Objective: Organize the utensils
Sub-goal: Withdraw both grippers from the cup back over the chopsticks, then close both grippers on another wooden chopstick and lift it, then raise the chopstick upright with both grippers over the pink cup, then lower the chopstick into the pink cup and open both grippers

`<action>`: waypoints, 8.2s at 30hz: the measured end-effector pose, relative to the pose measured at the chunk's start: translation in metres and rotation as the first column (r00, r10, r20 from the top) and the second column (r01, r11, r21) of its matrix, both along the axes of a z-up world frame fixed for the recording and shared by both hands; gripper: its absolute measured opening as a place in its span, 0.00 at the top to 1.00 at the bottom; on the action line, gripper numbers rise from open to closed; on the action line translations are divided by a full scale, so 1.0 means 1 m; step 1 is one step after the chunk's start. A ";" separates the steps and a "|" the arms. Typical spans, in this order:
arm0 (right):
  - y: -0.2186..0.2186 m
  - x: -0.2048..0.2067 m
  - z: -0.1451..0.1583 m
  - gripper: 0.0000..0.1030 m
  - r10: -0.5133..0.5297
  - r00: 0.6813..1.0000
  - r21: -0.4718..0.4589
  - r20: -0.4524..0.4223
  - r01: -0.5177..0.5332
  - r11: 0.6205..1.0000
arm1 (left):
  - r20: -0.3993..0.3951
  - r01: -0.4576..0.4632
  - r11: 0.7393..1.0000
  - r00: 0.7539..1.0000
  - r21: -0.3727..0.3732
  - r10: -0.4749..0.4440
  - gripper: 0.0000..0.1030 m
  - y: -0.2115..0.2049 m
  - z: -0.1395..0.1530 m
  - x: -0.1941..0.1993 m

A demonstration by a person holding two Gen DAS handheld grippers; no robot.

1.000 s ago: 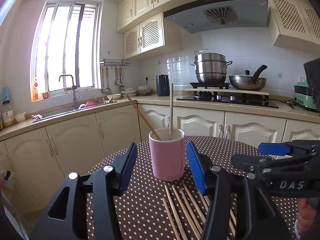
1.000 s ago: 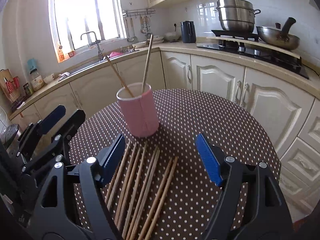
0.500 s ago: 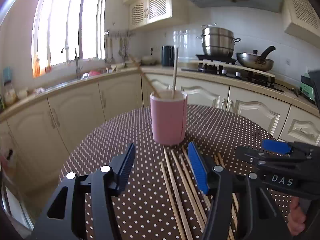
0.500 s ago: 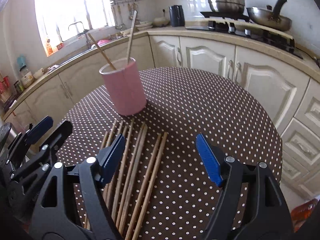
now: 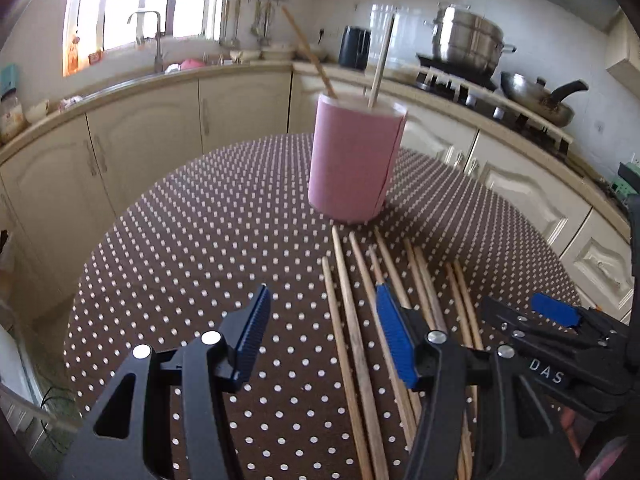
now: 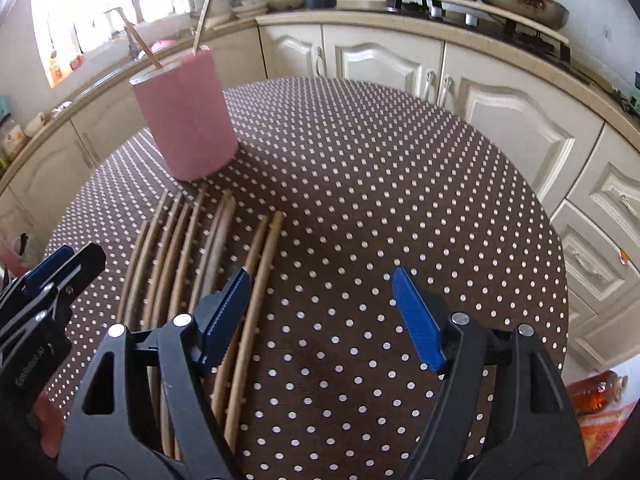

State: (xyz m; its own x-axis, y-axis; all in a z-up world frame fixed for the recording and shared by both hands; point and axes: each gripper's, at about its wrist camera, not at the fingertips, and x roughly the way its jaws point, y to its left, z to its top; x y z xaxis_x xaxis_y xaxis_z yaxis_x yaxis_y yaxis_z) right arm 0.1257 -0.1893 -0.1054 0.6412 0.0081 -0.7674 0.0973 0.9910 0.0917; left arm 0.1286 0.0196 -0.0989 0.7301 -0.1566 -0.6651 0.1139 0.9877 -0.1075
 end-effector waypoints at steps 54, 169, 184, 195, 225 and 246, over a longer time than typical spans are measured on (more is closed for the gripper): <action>0.009 0.007 -0.008 0.92 0.063 0.998 0.074 -0.006 -0.062 0.995 | -0.163 -0.201 0.967 0.960 0.159 0.226 0.25 -0.019 -0.022 0.037; -0.018 0.004 0.112 0.94 0.045 0.945 0.045 0.325 -0.063 0.997 | 0.258 -0.140 0.973 0.948 -0.185 0.186 0.94 0.047 0.092 0.016; -0.003 0.020 0.171 0.94 0.072 0.882 0.062 0.466 -0.114 0.992 | 0.415 -0.144 0.975 0.887 -0.171 0.204 0.94 0.028 0.152 0.033; 0.003 0.052 0.225 0.94 0.064 0.788 0.078 0.612 -0.140 0.987 | 0.490 -0.129 0.968 0.843 -0.215 0.221 0.94 0.015 0.197 0.077; 0.020 0.152 0.158 0.94 0.021 0.820 0.145 0.571 -0.126 0.981 | 0.371 -0.164 0.977 0.906 -0.135 0.204 0.93 0.004 0.141 0.187; 0.002 0.105 0.124 0.36 0.018 0.896 0.069 0.444 -0.054 0.996 | 0.360 -0.208 0.978 0.912 -0.003 0.195 0.63 0.017 0.105 0.113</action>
State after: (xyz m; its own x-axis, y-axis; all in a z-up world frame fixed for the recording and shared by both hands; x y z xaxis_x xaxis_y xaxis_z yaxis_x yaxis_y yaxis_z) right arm 0.2309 -0.1871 0.0185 0.9124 0.0859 -0.4002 -0.0073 0.9810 0.1939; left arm 0.2417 0.0369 0.0057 0.9334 0.0369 -0.3568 -0.0632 0.9961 -0.0622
